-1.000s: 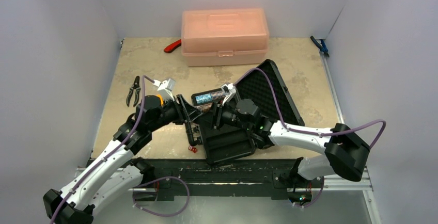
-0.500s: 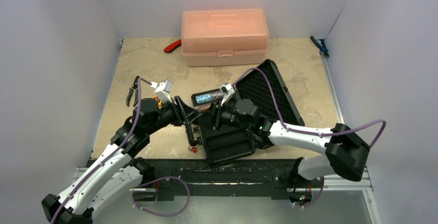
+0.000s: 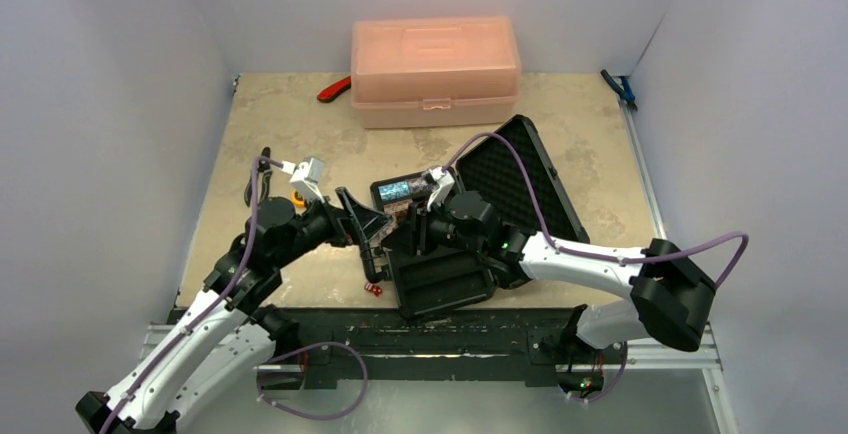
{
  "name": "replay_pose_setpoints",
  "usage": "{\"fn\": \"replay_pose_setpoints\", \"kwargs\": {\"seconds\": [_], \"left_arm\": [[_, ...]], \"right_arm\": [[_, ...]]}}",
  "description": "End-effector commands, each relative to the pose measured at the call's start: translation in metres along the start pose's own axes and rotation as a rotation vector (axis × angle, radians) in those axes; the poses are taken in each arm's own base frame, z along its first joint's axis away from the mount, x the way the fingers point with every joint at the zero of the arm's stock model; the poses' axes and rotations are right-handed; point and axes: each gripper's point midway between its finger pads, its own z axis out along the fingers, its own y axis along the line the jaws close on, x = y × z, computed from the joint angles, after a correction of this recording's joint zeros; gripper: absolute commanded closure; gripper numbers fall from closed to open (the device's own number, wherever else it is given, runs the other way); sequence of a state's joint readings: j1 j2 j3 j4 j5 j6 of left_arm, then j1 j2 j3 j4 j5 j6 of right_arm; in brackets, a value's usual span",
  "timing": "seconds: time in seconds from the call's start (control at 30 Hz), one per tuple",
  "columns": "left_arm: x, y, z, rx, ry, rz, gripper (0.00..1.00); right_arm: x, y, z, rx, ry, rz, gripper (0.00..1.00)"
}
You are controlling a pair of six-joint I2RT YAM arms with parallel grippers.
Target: Pack up texas hold em set
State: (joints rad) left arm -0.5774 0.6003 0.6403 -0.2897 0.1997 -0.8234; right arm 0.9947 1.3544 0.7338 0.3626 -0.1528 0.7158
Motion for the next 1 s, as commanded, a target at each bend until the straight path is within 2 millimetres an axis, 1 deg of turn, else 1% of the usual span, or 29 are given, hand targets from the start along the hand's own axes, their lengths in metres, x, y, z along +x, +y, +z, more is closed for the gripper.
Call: {"fn": "replay_pose_setpoints", "kwargs": {"seconds": [0.0,0.1,0.2,0.33,0.37,0.5,0.63,0.77,0.83,0.93,0.97], "left_arm": [[-0.006,0.0,-0.007,-0.01,-0.023,0.059,0.08],[-0.007,0.003,-0.015,-0.041,-0.022,0.098,0.04],[-0.012,0.018,-0.028,-0.141,-0.039,0.128,0.0],[-0.02,0.023,-0.043,-0.196,-0.061,0.189,0.0],[-0.021,0.023,-0.047,-0.208,-0.05,0.201,0.0],[-0.026,0.031,-0.059,-0.278,-0.048,0.241,0.0],[-0.03,0.032,-0.072,-0.309,-0.049,0.279,0.0],[-0.031,0.027,-0.086,-0.305,-0.026,0.338,0.0],[-0.032,0.03,-0.093,-0.325,-0.01,0.371,0.0],[-0.033,0.034,-0.1,-0.356,-0.007,0.406,0.0],[-0.033,0.036,-0.103,-0.362,-0.008,0.415,0.0]], "right_arm": [[-0.053,0.04,-0.009,-0.085,-0.145,-0.072,1.0],[-0.056,0.038,-0.013,-0.068,-0.145,-0.126,1.0],[-0.057,0.038,-0.017,-0.062,-0.125,-0.224,1.0],[-0.066,0.038,-0.021,-0.032,-0.101,-0.383,1.0],[-0.071,0.038,-0.022,-0.017,-0.103,-0.425,1.0],[-0.08,0.032,-0.026,0.019,-0.103,-0.576,1.0],[-0.078,0.031,-0.029,-0.003,-0.08,-0.715,1.0],[-0.078,0.025,-0.034,0.007,-0.054,-0.857,1.0],[-0.077,0.021,-0.038,0.013,-0.034,-0.936,1.0],[-0.082,0.017,-0.043,0.031,-0.036,-1.044,1.0],[-0.079,0.012,-0.045,0.037,-0.012,-1.093,1.0]]}}
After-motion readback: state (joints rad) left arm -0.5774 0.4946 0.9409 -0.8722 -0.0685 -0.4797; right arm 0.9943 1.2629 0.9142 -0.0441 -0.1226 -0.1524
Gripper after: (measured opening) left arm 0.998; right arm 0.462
